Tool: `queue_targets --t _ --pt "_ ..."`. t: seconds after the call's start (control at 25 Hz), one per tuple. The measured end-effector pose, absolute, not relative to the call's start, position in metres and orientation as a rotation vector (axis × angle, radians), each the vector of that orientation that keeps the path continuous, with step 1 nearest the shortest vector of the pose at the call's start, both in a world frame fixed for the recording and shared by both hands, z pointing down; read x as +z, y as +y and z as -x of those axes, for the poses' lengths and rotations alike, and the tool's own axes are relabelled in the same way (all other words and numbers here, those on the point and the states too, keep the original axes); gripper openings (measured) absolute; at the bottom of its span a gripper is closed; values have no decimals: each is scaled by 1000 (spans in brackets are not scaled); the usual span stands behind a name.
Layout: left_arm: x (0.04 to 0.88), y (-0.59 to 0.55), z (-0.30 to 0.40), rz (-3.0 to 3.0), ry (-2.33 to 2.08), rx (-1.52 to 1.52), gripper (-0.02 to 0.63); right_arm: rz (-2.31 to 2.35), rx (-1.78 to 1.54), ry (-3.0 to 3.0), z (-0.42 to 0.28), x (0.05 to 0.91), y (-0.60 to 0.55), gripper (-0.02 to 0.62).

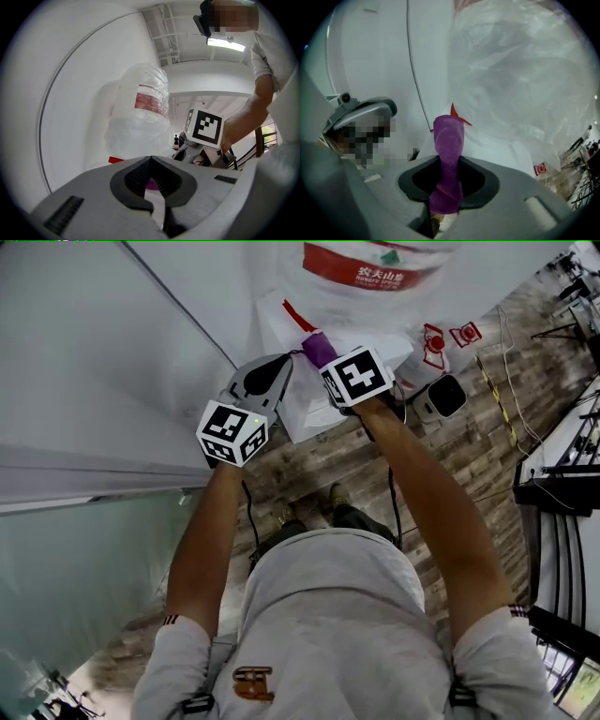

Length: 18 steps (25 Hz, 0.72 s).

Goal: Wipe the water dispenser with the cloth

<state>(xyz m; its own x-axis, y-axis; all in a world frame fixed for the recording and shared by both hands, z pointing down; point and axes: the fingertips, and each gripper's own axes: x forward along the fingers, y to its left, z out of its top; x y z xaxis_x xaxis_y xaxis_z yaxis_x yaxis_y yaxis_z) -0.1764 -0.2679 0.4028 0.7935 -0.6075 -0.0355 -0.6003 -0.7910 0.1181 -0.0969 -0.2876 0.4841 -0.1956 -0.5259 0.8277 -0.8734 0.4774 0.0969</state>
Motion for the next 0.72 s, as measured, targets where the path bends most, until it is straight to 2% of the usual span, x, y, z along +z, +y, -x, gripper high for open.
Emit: queue_targets --t 0.72 --pt "395 -250 56 -2847 -1041 -84 -2 -1073 503 -1889 -14 489 -290 107"
